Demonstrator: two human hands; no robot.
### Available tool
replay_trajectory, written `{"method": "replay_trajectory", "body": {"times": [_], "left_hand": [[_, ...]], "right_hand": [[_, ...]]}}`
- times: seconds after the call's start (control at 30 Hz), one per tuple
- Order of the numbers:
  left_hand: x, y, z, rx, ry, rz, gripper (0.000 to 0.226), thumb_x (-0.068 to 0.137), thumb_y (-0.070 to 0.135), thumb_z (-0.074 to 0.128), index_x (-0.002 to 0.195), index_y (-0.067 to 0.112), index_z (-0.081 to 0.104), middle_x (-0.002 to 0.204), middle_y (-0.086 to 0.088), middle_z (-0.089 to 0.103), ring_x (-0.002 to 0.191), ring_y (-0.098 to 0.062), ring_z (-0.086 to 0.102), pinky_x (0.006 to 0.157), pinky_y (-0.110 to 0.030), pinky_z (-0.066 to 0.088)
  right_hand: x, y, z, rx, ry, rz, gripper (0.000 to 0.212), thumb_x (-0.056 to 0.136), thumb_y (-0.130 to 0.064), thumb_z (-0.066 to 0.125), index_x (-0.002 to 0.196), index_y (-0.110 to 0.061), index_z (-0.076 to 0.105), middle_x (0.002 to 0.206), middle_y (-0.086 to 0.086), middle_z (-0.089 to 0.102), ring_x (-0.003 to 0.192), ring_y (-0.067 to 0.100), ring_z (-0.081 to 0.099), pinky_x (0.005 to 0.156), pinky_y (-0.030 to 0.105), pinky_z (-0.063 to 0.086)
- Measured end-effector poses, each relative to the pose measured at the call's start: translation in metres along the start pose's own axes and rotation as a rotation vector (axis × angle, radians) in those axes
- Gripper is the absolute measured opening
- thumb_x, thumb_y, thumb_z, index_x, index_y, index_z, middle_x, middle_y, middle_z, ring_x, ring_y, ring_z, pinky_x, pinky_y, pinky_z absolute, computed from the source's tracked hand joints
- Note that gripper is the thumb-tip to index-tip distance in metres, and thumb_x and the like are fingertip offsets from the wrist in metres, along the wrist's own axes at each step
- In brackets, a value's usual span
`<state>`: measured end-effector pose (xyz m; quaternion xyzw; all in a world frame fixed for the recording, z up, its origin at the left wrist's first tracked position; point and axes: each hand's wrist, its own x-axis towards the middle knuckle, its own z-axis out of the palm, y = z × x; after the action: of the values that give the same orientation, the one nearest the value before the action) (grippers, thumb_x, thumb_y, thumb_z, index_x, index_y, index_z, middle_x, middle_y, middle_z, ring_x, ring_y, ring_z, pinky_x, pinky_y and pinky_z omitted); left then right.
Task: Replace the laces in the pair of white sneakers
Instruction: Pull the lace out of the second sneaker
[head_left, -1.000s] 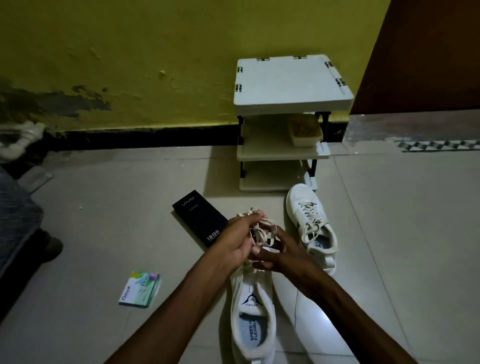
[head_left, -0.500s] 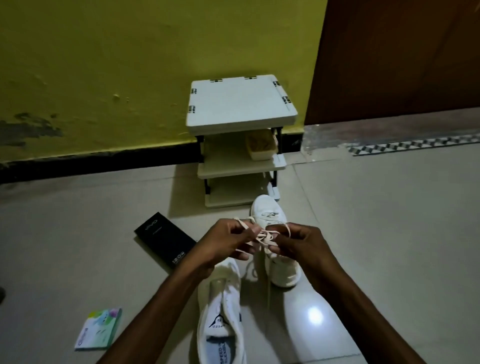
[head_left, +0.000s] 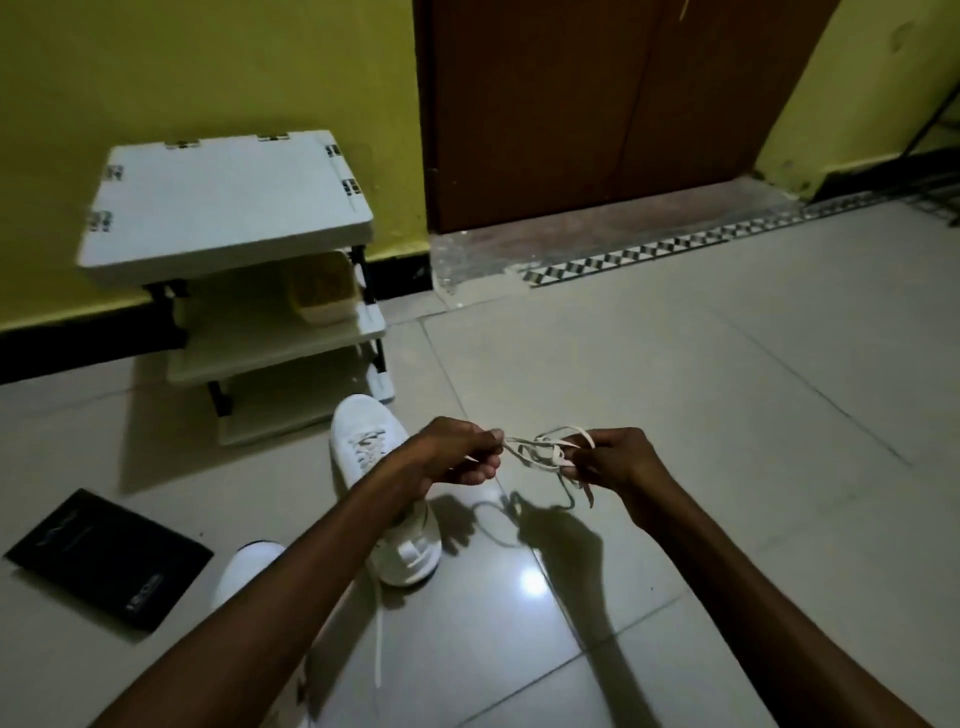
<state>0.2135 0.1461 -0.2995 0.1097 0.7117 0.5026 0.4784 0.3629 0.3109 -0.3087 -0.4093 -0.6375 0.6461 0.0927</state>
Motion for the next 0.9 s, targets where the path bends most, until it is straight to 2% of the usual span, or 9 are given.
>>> {"method": "replay_trajectory", "body": {"times": [0.17, 0.23, 0.37, 0.4, 0.5, 0.57, 0.73, 0.8, 0.9], "left_hand": [[0.039, -0.026, 0.046, 0.203, 0.065, 0.075, 0.013, 0.088, 0.016, 0.069, 0.097, 0.006, 0.067, 0.088, -0.01, 0.07, 0.072, -0.018, 0.066, 0.072, -0.032, 0.058], [0.049, -0.038, 0.053, 0.24, 0.076, 0.109, 0.012, 0.089, 0.02, 0.067, 0.1, 0.014, 0.067, 0.09, -0.005, 0.069, 0.077, -0.019, 0.066, 0.077, -0.035, 0.057], [0.064, -0.057, 0.052, 0.349, 0.03, 0.141, 0.022, 0.096, 0.02, 0.056, 0.116, 0.021, 0.063, 0.114, -0.002, 0.066, 0.104, -0.018, 0.063, 0.096, -0.038, 0.052], [0.066, -0.06, 0.051, 0.36, 0.039, 0.15, 0.022, 0.096, 0.018, 0.054, 0.116, 0.021, 0.064, 0.115, -0.002, 0.066, 0.105, -0.016, 0.062, 0.094, -0.034, 0.052], [0.067, -0.065, 0.051, 0.347, 0.127, 0.188, 0.021, 0.095, 0.013, 0.054, 0.11, 0.021, 0.066, 0.109, 0.002, 0.067, 0.094, -0.011, 0.063, 0.073, -0.016, 0.049], [0.063, -0.064, 0.052, 0.3, 0.159, 0.205, 0.018, 0.095, 0.013, 0.055, 0.104, 0.022, 0.067, 0.103, 0.003, 0.068, 0.09, -0.011, 0.065, 0.068, -0.013, 0.049], [0.04, -0.057, 0.044, 0.339, 0.152, 0.295, 0.014, 0.095, 0.019, 0.056, 0.098, 0.029, 0.065, 0.098, 0.008, 0.068, 0.084, -0.004, 0.066, 0.064, -0.012, 0.047], [0.024, -0.053, 0.036, 0.339, 0.169, 0.332, 0.014, 0.095, 0.018, 0.057, 0.098, 0.028, 0.066, 0.094, 0.008, 0.069, 0.079, -0.002, 0.067, 0.066, -0.014, 0.05], [-0.003, -0.052, 0.019, 0.278, 0.253, 0.382, 0.016, 0.097, 0.015, 0.056, 0.101, 0.023, 0.068, 0.092, 0.007, 0.071, 0.078, -0.004, 0.067, 0.066, -0.019, 0.054]], "right_hand": [[0.026, 0.035, -0.019, -0.246, 0.109, 0.042, 0.021, 0.074, 0.006, 0.061, 0.077, -0.01, 0.075, 0.077, 0.012, 0.071, 0.071, 0.022, 0.064, 0.071, 0.033, 0.056], [0.025, 0.039, -0.019, -0.396, 0.091, -0.005, 0.019, 0.078, -0.002, 0.063, 0.093, -0.011, 0.072, 0.087, 0.008, 0.071, 0.078, 0.019, 0.065, 0.076, 0.035, 0.057], [0.021, 0.056, -0.019, -0.926, 0.177, -0.244, 0.043, 0.085, -0.019, 0.063, 0.128, -0.015, 0.056, 0.123, 0.012, 0.059, 0.11, 0.033, 0.056, 0.089, 0.038, 0.048], [0.021, 0.061, -0.018, -0.992, 0.19, -0.287, 0.049, 0.085, -0.024, 0.062, 0.132, -0.017, 0.052, 0.132, 0.012, 0.052, 0.114, 0.034, 0.051, 0.09, 0.038, 0.046], [0.028, 0.069, -0.011, -1.037, 0.087, -0.239, 0.07, 0.086, -0.045, 0.063, 0.147, -0.028, 0.034, 0.152, 0.01, 0.025, 0.129, 0.036, 0.035, 0.096, 0.044, 0.046], [0.039, 0.073, -0.006, -1.155, 0.001, -0.243, 0.072, 0.089, -0.048, 0.059, 0.151, -0.032, 0.025, 0.158, 0.01, 0.014, 0.134, 0.036, 0.031, 0.097, 0.045, 0.047], [0.059, 0.074, -0.006, -1.332, 0.039, -0.229, 0.057, 0.096, -0.037, 0.048, 0.148, -0.028, 0.026, 0.155, 0.012, 0.021, 0.125, 0.036, 0.041, 0.087, 0.039, 0.047], [0.056, 0.068, -0.007, -1.339, 0.074, -0.231, 0.06, 0.094, -0.038, 0.049, 0.148, -0.029, 0.025, 0.154, 0.011, 0.022, 0.129, 0.035, 0.037, 0.091, 0.04, 0.045], [0.04, 0.059, 0.001, -1.218, 0.054, -0.346, 0.059, 0.091, -0.038, 0.053, 0.147, -0.029, 0.034, 0.153, 0.007, 0.029, 0.134, 0.032, 0.032, 0.099, 0.039, 0.04]]}}
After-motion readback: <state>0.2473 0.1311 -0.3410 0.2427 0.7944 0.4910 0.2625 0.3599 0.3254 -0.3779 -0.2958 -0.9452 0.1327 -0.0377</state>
